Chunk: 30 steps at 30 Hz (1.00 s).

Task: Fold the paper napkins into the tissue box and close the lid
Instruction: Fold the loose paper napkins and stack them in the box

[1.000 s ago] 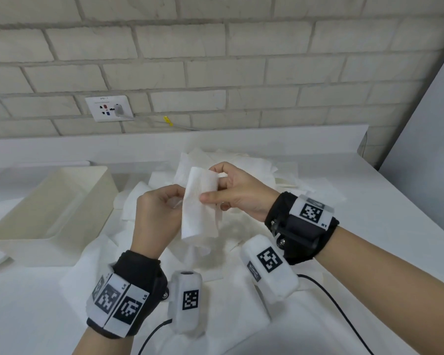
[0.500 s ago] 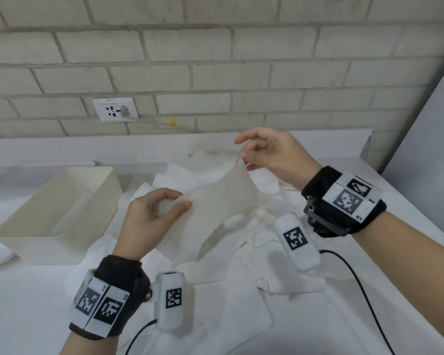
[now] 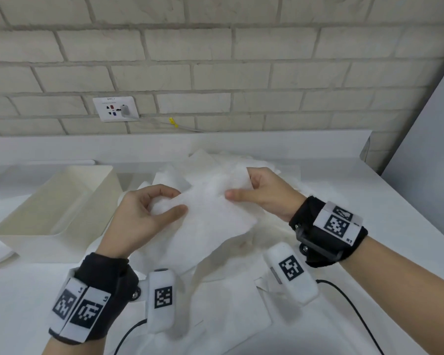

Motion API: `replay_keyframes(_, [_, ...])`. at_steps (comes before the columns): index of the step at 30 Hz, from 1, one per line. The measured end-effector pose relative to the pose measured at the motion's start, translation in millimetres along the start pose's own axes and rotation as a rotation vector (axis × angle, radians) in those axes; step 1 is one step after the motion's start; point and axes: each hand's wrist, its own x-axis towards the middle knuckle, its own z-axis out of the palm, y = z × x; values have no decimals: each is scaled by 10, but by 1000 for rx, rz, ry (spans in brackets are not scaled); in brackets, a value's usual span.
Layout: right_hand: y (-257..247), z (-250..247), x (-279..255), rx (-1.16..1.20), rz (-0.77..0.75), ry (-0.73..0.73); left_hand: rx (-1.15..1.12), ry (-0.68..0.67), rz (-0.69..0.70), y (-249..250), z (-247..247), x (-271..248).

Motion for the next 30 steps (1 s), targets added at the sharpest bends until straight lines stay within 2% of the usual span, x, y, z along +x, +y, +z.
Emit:
replay_keyframes(3, [-159, -61, 5, -236, -100, -85, 39, -22, 97, -15, -19, -17])
replay_keyframes(6, [-328, -133, 62, -516, -195, -167, 155, -50, 275, 13, 29, -49])
replay_keyframes(9, [-455, -142, 167, -503, -211, -191, 133, -51, 420, 116, 162, -90])
replay_keyframes(13, [-494, -75, 277, -442, -99, -286, 113, -60, 509, 167, 316, -115])
replay_keyframes(15, [-492, -45, 278, -385, 2, -317, 125, -26, 501, 125, 341, -114])
replay_keyframes(17, [-482, -32, 275, -342, 40, -288, 117, -7, 489, 85, 349, -120])
replay_keyframes(22, [-482, 21, 266, -411, -58, -91, -133, -17, 188, 61, 430, -160])
replay_keyframes(26, [-502, 60, 270, -544, -104, -19, -368, -49, 79, 67, 544, -135])
replay_keyframes(30, [-537, 55, 242, -649, -180, 30, -356, -58, -53, 133, 640, -106])
